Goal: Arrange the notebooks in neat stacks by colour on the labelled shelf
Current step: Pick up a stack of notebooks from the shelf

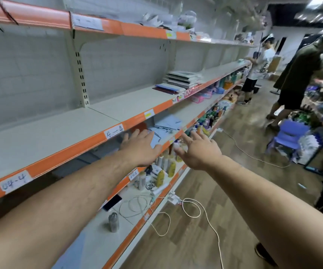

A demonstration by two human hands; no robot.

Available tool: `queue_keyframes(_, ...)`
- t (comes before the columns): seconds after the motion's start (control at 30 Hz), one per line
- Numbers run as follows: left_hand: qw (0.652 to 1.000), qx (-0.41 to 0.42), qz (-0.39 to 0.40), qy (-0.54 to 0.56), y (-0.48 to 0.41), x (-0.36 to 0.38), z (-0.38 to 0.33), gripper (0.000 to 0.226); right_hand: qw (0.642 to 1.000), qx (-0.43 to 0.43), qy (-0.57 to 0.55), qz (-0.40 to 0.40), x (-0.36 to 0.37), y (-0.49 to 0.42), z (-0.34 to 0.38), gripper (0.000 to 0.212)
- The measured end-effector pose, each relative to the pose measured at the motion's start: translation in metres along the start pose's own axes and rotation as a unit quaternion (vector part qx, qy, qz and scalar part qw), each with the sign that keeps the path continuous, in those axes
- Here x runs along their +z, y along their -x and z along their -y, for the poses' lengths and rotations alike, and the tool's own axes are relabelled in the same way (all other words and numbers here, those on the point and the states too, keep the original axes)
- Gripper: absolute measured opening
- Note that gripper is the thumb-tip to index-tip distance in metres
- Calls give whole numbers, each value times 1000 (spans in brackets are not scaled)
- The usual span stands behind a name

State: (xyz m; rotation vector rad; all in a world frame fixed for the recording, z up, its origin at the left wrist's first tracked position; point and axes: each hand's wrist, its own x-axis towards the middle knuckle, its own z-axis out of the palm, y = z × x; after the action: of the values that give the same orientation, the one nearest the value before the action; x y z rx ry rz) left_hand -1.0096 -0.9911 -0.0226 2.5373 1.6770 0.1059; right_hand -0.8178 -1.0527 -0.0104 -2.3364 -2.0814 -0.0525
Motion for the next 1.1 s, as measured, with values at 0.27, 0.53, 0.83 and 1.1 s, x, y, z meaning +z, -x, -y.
queue_keyframes(0.27,999,47,-8,3,-90,18,-97,71,999,46,-13,7,5,-35,-112,74)
queue_keyframes(0.53,994,111,-6,-9,-200,35,-162,71,995,100,-6,6,12,-102,-190,74)
queue_keyframes(0.83,985,173,6,8,-372,40,-218,73,985,169,19,7,14,-225,-274,76)
queue_keyframes(1.1,980,196,18,11,-485,52,-253,76,982,188,5,7,20,-314,-333,73)
